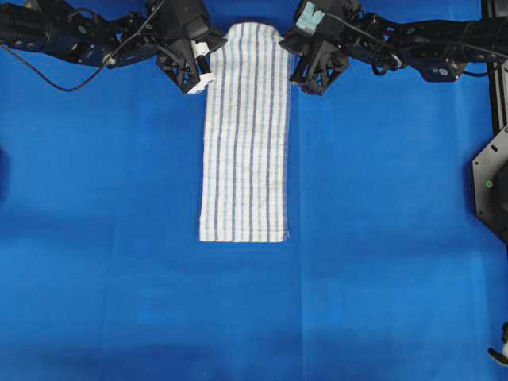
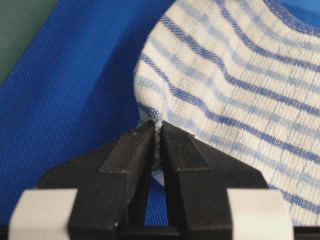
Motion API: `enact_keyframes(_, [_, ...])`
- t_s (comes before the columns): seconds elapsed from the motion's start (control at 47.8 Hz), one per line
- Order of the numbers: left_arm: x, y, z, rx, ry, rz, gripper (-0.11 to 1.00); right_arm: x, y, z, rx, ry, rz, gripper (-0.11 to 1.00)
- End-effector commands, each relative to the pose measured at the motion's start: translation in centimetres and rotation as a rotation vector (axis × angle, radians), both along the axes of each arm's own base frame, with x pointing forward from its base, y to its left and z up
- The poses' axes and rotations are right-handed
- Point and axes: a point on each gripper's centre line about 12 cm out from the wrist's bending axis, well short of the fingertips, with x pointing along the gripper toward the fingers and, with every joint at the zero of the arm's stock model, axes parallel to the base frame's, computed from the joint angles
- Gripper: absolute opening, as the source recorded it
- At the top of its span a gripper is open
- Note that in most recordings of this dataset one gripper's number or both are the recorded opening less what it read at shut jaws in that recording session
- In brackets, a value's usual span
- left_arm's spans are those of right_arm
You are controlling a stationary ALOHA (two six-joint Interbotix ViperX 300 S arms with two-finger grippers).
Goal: Fold the blue towel.
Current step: 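Fold the top end down toward the bottom end of the strip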
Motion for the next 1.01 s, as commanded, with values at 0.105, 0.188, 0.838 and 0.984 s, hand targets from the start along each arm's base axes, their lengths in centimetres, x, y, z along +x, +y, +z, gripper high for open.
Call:
enact_keyframes(0.105, [-0.2,-2.0,2.3,0.005,-0.046,-0.029,0.04,0.3,2.4,2.2,-0.017,-0.047,0.052,0.13])
enact_keyframes(0.188, [-0.3,-3.3,2.6,-0.003,-0.052,-0.053,0.04,0.2,3.7,2.5,-0.008,-0.057,0.070,0.13])
enact_keyframes(0.838, [0.3,-17.3,3.2,-0.120,-0.093,-0.326,0.04,-0.1,14.6,3.2,0.113,-0.102,0.256,0.13])
enact_keyframes(0.984, [0.1,-19.7,3.5,-0.126,-0.098,-0.387,0.04,0.2,16.5,3.2,0.137,-0.107,0.287,0.13])
